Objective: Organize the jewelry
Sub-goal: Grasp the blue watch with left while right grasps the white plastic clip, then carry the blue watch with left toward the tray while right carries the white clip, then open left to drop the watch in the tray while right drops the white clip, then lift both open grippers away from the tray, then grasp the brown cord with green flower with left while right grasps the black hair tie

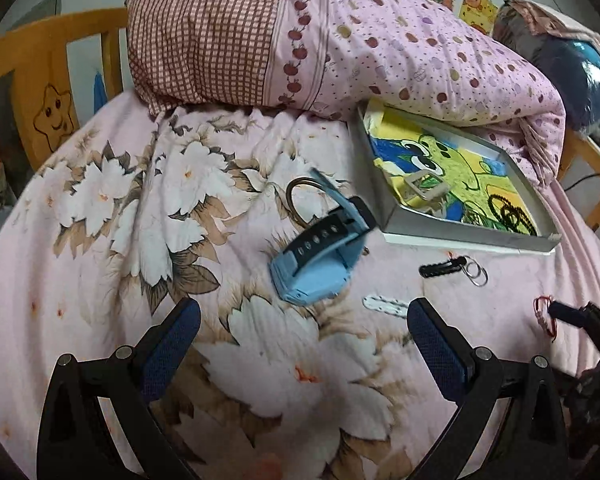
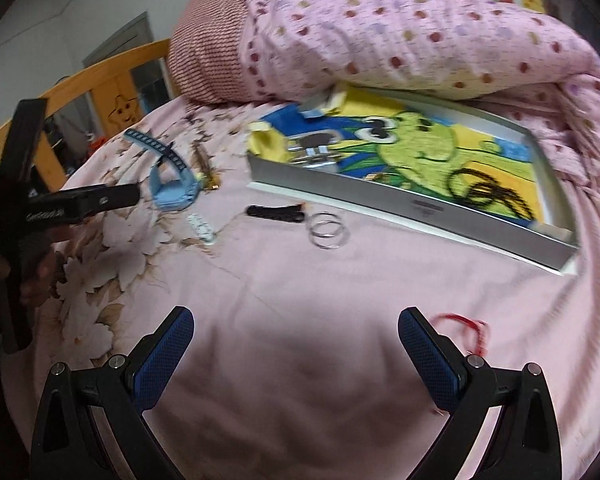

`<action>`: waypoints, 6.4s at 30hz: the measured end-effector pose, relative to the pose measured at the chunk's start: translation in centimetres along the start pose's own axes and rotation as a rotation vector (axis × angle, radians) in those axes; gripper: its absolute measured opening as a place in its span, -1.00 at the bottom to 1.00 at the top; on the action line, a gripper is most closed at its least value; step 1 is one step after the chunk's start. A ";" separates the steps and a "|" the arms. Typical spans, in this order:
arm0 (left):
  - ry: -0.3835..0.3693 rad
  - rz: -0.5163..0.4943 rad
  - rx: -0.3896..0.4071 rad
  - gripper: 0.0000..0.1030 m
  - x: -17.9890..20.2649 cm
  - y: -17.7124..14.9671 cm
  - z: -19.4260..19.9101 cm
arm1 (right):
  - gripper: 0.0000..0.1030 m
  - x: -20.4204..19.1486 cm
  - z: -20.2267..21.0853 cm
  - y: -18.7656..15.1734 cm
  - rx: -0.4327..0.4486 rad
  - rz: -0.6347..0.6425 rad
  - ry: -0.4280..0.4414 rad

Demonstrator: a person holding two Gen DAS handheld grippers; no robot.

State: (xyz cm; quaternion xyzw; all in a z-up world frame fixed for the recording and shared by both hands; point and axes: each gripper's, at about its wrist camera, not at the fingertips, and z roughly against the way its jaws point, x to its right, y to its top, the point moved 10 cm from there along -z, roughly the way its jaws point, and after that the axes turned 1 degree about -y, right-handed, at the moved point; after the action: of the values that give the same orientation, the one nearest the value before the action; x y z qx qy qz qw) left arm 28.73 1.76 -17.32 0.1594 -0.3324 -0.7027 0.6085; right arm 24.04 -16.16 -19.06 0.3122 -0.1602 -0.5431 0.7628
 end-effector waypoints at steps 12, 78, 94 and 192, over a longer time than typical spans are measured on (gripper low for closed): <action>-0.124 -0.063 0.015 0.80 0.1 1.9 -1.3 | 0.42 -4.1 -4.1 2.7 -0.008 0.128 0.073; -0.139 -0.103 -0.018 -0.97 16.6 9.0 -7.0 | -0.75 14.4 2.6 7.7 0.180 -0.161 -0.149; -0.103 -0.118 -0.121 -0.81 17.3 8.6 -11.0 | -0.74 18.1 0.2 5.5 0.106 -0.265 -0.155; -0.117 0.082 0.031 0.94 1.5 3.9 -2.8 | 1.00 0.9 -3.8 4.5 0.043 0.268 -0.027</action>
State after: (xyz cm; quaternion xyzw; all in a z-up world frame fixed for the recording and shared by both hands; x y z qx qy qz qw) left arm 33.13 -0.59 -16.52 0.1138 -0.3844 -0.6802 0.6137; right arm 29.84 -14.93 -19.08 0.2970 -0.2221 -0.4369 0.8195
